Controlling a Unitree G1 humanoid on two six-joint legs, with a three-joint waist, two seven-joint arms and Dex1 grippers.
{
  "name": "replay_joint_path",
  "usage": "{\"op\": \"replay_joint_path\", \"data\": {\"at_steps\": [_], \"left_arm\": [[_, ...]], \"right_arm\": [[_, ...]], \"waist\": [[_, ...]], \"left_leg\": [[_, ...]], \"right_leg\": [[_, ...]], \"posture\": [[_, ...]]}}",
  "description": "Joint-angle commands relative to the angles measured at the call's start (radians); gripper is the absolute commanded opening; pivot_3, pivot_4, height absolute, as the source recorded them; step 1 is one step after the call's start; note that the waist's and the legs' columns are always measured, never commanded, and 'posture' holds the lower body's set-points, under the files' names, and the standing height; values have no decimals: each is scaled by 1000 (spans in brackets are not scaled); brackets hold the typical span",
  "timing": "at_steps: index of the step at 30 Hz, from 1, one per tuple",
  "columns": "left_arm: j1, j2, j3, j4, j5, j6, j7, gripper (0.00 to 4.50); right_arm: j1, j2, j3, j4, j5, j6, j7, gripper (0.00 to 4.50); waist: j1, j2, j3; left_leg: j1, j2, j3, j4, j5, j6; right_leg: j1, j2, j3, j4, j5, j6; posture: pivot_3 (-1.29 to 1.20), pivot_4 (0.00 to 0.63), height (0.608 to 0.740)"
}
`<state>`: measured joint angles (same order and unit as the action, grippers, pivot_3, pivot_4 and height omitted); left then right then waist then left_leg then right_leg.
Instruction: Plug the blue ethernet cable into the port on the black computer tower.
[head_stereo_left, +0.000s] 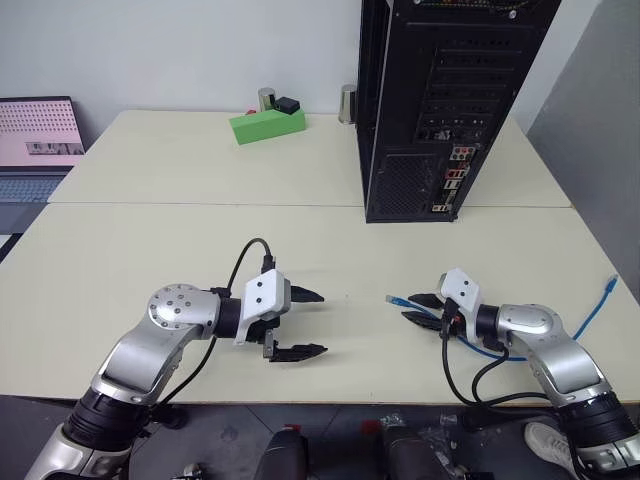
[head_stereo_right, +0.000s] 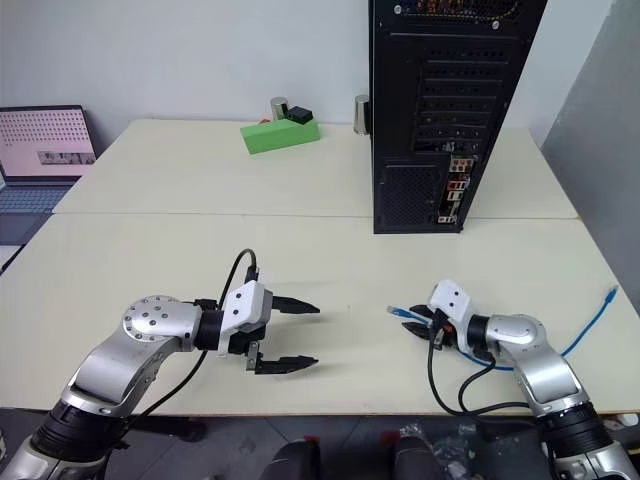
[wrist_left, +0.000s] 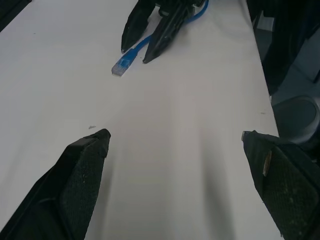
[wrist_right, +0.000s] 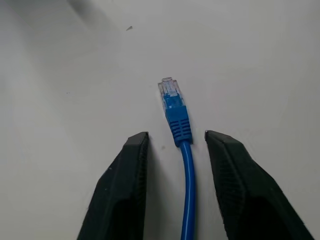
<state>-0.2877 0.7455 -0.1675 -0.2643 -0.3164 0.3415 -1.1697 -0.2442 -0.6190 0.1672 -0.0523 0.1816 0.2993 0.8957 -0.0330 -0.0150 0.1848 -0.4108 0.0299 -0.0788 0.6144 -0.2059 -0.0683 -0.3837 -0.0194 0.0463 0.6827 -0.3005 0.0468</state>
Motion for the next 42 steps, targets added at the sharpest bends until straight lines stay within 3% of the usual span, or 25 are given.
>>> {"op": "replay_joint_path", "data": {"at_steps": [1, 5, 13, 23, 29, 30, 37, 42], "left_arm": [[-26, -10, -9, 10, 7, -25, -5, 4500], [-59, -29, -30, 57, 33, -54, -11, 4500], [-172, -109, -118, 208, 127, -149, -15, 4500], [-277, -200, -164, 358, 170, -199, -48, 4500], [-292, -208, -159, 377, 156, -192, -87, 3065], [-293, -209, -159, 377, 156, -190, -90, 3010], [-288, -225, -167, 364, 163, -181, -94, 1396], [-287, -236, -167, 360, 165, -177, -90, 515]], "right_arm": [[-10, -1, 12, -14, -22, -12, 3, 787], [-12, -14, 30, -97, -20, 13, 11, 93], [-49, 0, 54, -283, 31, 144, 29, 54], [-63, -4, 96, -342, 13, 180, 27, 53], [-61, -11, 103, -351, 7, 179, 27, 38], [-62, -11, 104, -351, 6, 179, 27, 38], [-73, -13, 111, -347, -2, 175, 29, 37], [-80, -15, 116, -344, -6, 172, 31, 36]], "waist": [[0, 0, 0], [0, 0, 0], [1, 0, 0], [0, 0, 0], [-1, 0, 0], [0, 0, 0], [0, 0, 0], [0, 0, 0]], "left_leg": [[0, 0, 0, 0, 0, 0], [0, 0, 0, 0, 0, 0], [0, 0, 0, 0, 0, 0], [0, 0, 0, 0, 0, 0], [0, 0, 0, 0, 0, 0], [0, 0, 0, 0, 0, 0], [0, 0, 0, 0, 0, 0], [0, 0, -1, 0, 0, 0]], "right_leg": [[0, 0, 0, 0, 0, 0], [0, 0, 0, 0, 0, 0], [0, 0, 0, 0, 0, 0], [0, 0, 0, 0, 0, 0], [0, 0, -1, 0, 0, 0], [0, 0, -1, 0, 0, 0], [0, 0, -1, 0, 0, 0], [0, 0, -1, 0, 0, 0]], "posture": [[0, 150, 740], [0, 150, 740], [0, 150, 740], [0, 150, 740], [0, 150, 740], [0, 150, 740], [0, 150, 740], [0, 150, 740]]}}
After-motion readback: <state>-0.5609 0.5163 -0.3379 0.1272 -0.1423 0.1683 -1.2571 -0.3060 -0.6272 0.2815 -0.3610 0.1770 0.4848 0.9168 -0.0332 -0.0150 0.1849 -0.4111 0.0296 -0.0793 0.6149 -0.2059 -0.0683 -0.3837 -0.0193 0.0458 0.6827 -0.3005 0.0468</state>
